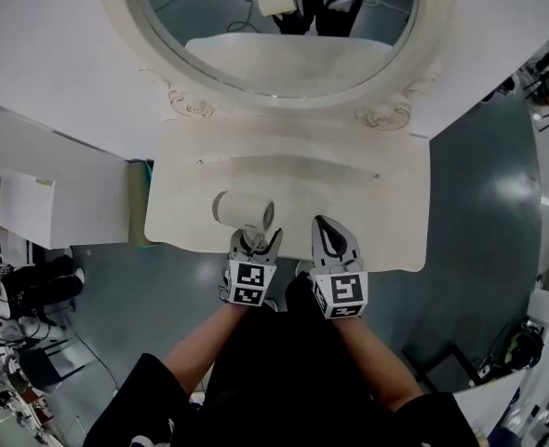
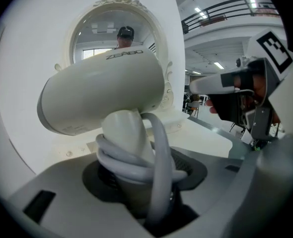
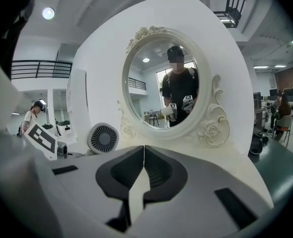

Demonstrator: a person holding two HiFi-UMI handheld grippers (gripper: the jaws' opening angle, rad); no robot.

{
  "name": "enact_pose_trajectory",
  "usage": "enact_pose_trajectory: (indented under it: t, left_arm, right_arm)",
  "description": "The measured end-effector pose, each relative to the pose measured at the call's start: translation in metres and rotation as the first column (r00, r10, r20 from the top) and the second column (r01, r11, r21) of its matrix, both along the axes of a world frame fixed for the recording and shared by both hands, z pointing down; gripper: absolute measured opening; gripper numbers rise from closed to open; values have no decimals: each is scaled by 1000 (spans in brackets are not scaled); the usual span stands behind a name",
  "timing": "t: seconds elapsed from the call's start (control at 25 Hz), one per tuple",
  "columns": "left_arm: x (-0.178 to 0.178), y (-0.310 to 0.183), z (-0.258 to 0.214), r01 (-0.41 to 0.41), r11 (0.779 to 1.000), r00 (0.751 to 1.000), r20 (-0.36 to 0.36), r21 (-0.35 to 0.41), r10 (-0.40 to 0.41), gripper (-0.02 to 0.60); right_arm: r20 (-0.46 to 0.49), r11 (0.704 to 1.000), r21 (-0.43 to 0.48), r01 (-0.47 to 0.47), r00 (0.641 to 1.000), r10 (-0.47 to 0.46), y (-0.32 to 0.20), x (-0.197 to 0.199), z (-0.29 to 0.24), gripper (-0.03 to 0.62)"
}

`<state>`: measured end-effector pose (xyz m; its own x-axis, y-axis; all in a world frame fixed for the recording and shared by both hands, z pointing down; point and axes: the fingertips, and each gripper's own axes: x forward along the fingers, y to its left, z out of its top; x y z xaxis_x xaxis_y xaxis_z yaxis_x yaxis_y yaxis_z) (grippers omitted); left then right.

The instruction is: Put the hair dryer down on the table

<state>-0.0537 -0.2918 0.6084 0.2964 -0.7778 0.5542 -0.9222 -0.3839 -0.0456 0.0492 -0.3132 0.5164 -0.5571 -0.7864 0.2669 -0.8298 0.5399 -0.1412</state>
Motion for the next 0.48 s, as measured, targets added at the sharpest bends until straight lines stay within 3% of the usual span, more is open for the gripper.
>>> enact_pose_trajectory:
  t: [0.2,0.48]
  left_arm:
    - [-2,-7,33,29,997,999,29,-67,-27,245]
    - [3,-18,73,-8,987,999,48,-162,16,244]
  right_arm:
    - [1,1000,-5,11,1000,-11,-8,7,2,18]
    - [19,1000,-10,-9,1000,10,-23,12,6,18]
